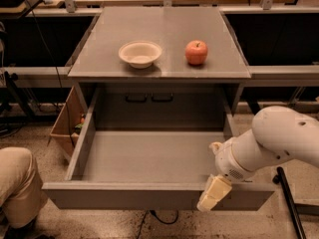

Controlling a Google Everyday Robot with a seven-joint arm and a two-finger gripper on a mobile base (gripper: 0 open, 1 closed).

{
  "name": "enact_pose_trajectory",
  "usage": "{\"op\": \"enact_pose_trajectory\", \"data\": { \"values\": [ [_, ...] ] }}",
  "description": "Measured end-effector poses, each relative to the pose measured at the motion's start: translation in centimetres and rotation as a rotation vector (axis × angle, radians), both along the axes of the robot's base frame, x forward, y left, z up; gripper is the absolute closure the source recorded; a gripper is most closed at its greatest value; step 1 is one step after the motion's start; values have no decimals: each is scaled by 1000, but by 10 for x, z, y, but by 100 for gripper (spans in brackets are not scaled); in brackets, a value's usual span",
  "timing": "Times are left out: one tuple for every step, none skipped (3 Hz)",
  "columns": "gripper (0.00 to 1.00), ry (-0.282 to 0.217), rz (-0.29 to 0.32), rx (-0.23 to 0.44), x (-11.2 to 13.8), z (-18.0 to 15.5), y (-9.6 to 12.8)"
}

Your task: Close top drawer

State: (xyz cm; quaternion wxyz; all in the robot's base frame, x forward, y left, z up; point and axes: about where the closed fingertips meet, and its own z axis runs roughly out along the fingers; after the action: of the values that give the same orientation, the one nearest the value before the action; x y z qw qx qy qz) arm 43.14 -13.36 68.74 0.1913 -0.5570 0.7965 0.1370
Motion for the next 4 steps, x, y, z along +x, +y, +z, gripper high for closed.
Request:
{"op": "enact_pose_trajectory", "data": {
  "values": [
    [3,-9,12,10,8,-17,12],
    [25,-27,30,16,22,-22,23],
    [48,-44,47,15,33,-21,29],
    [71,-44,47,15,33,-16,29]
  ]
}}
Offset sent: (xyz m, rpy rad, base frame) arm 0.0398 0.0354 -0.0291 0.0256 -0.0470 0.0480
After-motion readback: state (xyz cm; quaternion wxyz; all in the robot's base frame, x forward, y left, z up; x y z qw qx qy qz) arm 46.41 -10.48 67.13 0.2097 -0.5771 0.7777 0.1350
